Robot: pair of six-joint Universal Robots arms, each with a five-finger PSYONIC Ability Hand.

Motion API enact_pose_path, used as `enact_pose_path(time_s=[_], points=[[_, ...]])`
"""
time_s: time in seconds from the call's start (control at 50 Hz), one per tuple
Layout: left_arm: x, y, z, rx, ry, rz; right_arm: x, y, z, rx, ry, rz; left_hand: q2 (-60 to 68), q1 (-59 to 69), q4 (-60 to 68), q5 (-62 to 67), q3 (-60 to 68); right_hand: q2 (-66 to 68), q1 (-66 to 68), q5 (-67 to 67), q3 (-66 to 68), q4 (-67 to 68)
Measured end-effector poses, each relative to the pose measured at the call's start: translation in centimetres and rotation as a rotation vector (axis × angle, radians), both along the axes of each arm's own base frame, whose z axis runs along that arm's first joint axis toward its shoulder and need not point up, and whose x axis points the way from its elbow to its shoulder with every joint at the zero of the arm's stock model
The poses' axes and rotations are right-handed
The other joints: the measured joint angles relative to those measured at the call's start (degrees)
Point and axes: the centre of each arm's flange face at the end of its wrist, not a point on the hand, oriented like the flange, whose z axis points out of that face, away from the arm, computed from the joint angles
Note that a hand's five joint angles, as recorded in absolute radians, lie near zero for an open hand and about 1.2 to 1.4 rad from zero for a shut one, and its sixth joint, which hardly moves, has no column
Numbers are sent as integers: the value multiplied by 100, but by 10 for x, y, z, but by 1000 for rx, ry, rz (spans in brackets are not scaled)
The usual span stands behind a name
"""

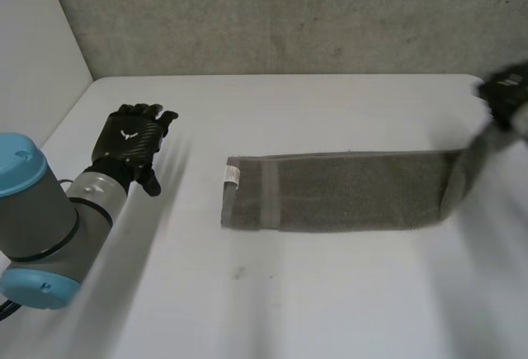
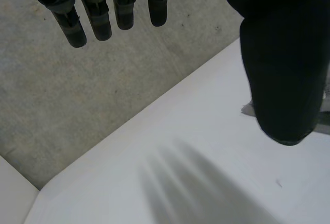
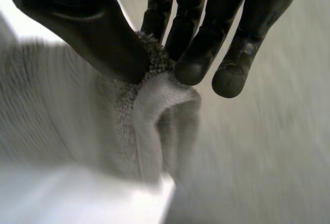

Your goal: Fold the towel.

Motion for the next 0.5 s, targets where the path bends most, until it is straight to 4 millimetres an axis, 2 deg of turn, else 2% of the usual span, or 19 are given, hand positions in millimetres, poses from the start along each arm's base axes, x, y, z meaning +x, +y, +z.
enact_pose_path(time_s=[0.04, 0.06, 0.1, 0.12, 0.16, 0.18, 0.22, 0.3, 0.38, 0.42, 0.48, 0.5], points=[[0, 0, 2, -5, 2, 1, 48, 16, 7, -25, -18, 109, -6, -4, -10, 0, -30, 42, 0, 0, 0, 0], [0, 0, 2, -7, 3, 1, 62, 22, 8, -31, -23, 142, -7, -7, -10, 0, -30, 53, 1, 0, 0, 0], [0, 0, 5, -13, 5, 1, 117, 51, 8, -39, -36, 280, -10, -10, -11, 0, -30, 53, 3, 0, 0, 0], [0, 0, 5, -14, 5, 1, 130, 59, 6, -39, -37, 312, -11, -10, -11, 0, -30, 53, 3, 0, 0, 0], [0, 1, 6, -18, 7, 2, 173, 90, -1, -33, -39, 429, -12, -10, -11, 0, -30, 53, 3, 0, 0, 0], [0, 1, 7, -19, 7, 2, 184, 99, -4, -28, -39, 461, -12, -10, -11, 0, -30, 53, 3, 0, 0, 0], [1, 1, 8, -21, 8, 2, 217, 131, -18, -6, -30, 561, -12, -10, -13, 0, -30, 53, 4, 0, 0, 0], [1, 2, 7, -19, 7, 2, 251, 174, -48, 46, 5, 679, -12, -10, -14, 0, -30, 53, 5, 0, 0, 0], [1, 3, 5, -14, 6, 0, 271, 206, -81, 89, 72, 760, -13, -10, -14, 0, -30, 38, -3, -35, -50, -67], [1, 3, 4, -12, 5, -1, 273, 211, -87, 91, 96, 768, -13, -10, -14, 0, -30, -1086, -1112, -1081, -1184, -1207], [0, 5, 3, -11, 5, -4, 271, 212, -85, 76, 124, 744, -14, -10, -14, 0, -30, -4266, -4294, -4353, -4082, -4200], [0, 5, 3, -10, 5, -5, 269, 211, -82, 70, 124, 731, -14, -10, -14, 0, -30, -4806, -4832, -5054, -4735, -4845]])
